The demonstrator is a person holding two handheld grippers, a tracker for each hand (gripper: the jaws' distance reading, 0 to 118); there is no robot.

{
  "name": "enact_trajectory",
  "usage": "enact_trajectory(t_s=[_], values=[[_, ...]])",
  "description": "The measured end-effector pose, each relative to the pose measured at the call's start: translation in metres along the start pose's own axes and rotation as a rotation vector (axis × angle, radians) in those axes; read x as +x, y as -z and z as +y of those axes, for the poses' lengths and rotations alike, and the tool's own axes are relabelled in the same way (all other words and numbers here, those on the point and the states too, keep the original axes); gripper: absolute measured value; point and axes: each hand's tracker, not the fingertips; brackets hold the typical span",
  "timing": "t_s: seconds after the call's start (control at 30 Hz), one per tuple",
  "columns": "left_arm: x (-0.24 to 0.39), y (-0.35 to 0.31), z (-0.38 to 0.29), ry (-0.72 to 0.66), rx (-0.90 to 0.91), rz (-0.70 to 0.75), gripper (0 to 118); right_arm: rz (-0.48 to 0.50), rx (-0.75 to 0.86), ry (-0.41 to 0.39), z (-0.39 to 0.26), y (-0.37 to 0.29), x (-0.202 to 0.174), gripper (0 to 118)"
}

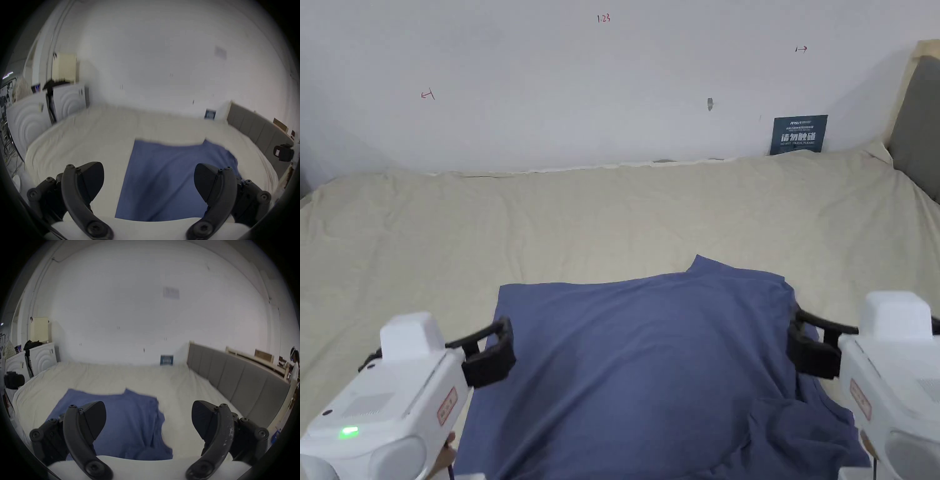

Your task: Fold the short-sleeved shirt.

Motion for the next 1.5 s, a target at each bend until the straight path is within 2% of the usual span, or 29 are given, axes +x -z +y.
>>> enact_trajectory(t_s=[0.07, 0.13, 0.17, 0.2, 0.23, 0.27, 0.3, 0.4, 0.57, 0.87, 0.97, 1.0, 1.03, 1.07, 1.1, 1.13, 1.17, 1.23, 1.3, 1.33, 1.4, 1.43, 1.47, 1.5], values=[[0.008, -0.002, 0.011, 0.018, 0.072, 0.008, 114, -0.004, 0.058, -0.009, 0.013, -0.007, -0.006, 107], [0.015, -0.003, 0.017, 0.049, 0.127, 0.009, 109, -0.021, 0.109, -0.021, 0.021, -0.012, -0.012, 96], [0.018, -0.003, 0.019, 0.061, 0.142, 0.011, 95, -0.025, 0.120, -0.024, 0.023, -0.014, -0.014, 87], [0.021, -0.004, 0.019, 0.063, 0.156, 0.019, 78, -0.021, 0.128, -0.023, 0.025, -0.016, -0.016, 68], [0.023, -0.005, 0.019, 0.063, 0.161, 0.015, 50, -0.016, 0.141, -0.020, 0.026, -0.017, -0.015, 45], [0.025, -0.006, 0.020, 0.055, 0.161, 0.007, 5, -0.014, 0.151, -0.021, 0.027, -0.018, -0.016, 19], [0.025, -0.003, 0.020, 0.047, 0.162, -0.004, 1, -0.014, 0.157, -0.020, 0.027, -0.019, -0.017, 2], [0.028, 0.002, 0.019, 0.031, 0.132, -0.055, 0, -0.015, 0.167, -0.029, 0.027, -0.020, -0.014, 1], [0.025, 0.005, 0.012, 0.051, 0.090, -0.034, 0, -0.013, 0.158, -0.029, 0.025, -0.023, -0.010, 1], [-0.028, 0.029, -0.062, 0.055, -0.477, -0.040, 0, -0.003, 0.102, -0.032, 0.011, -0.014, -0.004, 1], [-0.049, 0.025, -0.093, 0.021, -0.587, -0.056, 1, -0.001, 0.074, -0.028, 0.005, -0.009, -0.004, 1], [-0.054, 0.023, -0.104, 0.005, -0.613, -0.032, 7, 0.002, 0.065, -0.024, 0.002, -0.008, -0.004, 1], [-0.059, 0.021, -0.114, -0.010, -0.635, -0.016, 22, 0.004, 0.056, -0.024, 0.000, -0.007, -0.005, 1], [-0.064, 0.021, -0.122, -0.016, -0.669, -0.022, 58, 0.003, 0.048, -0.026, -0.002, -0.006, -0.005, 1], [-0.068, 0.021, -0.131, -0.027, -0.682, -0.015, 88, 0.001, 0.041, -0.028, -0.004, -0.004, -0.005, 1], [-0.071, 0.022, -0.140, -0.024, -0.695, -0.013, 111, 0.001, 0.033, -0.027, -0.006, -0.003, -0.005, 1], [-0.071, 0.022, -0.147, -0.019, -0.712, -0.005, 118, 0.003, 0.026, -0.025, -0.007, -0.004, -0.005, 1], [-0.070, 0.020, -0.160, -0.005, -0.700, 0.017, 115, 0.002, 0.014, -0.023, -0.011, -0.002, -0.005, 1], [-0.070, 0.025, -0.170, 0.009, -0.711, 0.034, 102, 0.000, 0.001, -0.022, -0.015, -0.002, -0.005, 1], [-0.070, 0.028, -0.175, 0.015, -0.728, 0.038, 90, 0.000, -0.007, -0.019, -0.016, -0.001, -0.004, 1], [-0.068, 0.031, -0.184, 0.016, -0.737, 0.029, 37, -0.004, -0.018, -0.017, -0.020, -0.001, -0.003, 2], [-0.068, 0.031, -0.188, 0.016, -0.739, 0.017, 17, -0.009, -0.025, -0.016, -0.022, -0.003, -0.002, 2], [-0.067, 0.031, -0.191, 0.017, -0.746, -0.025, 7, -0.011, -0.034, -0.014, -0.024, -0.002, -0.001, 2], [-0.064, 0.030, -0.192, 0.001, -0.750, -0.071, 6, -0.014, -0.050, -0.011, -0.027, -0.001, 0.002, 2]])
